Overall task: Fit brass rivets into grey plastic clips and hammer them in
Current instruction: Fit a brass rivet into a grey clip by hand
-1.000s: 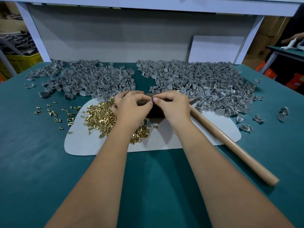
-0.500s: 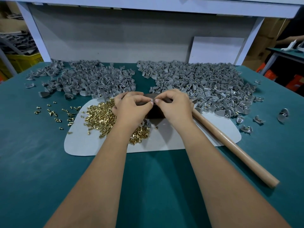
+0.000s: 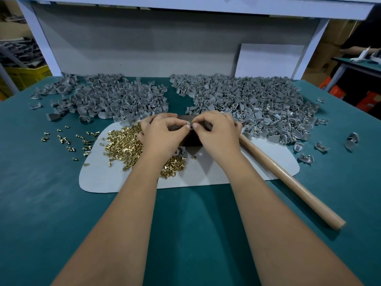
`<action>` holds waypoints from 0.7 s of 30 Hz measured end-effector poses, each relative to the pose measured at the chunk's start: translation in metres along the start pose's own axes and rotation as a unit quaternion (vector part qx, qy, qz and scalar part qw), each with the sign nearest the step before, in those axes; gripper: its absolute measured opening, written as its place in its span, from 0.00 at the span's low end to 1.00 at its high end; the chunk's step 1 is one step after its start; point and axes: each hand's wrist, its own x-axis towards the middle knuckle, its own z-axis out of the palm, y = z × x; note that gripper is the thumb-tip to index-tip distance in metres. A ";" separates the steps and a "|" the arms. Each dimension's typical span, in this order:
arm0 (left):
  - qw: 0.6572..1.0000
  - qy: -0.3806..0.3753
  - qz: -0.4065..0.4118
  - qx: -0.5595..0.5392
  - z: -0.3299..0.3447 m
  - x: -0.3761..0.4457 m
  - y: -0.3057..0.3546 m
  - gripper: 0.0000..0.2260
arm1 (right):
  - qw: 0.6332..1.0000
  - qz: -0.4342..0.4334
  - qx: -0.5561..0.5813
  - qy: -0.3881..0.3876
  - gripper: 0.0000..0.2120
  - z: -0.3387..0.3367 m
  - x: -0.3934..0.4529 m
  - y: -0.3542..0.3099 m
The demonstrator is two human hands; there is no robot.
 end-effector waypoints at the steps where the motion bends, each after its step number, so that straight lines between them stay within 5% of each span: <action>1: 1.000 0.000 0.000 -0.005 0.000 0.000 0.000 0.06 | 1.000 0.000 0.005 -0.004 0.04 -0.001 0.001 0.000; 9: 1.000 -0.010 -0.003 -0.002 0.000 0.002 -0.002 0.05 | 0.979 0.085 0.182 -0.014 0.11 -0.014 0.002 -0.005; 21: 0.999 -0.009 0.011 -0.030 0.000 0.003 -0.004 0.10 | 0.999 0.013 0.026 -0.017 0.03 -0.005 0.004 -0.010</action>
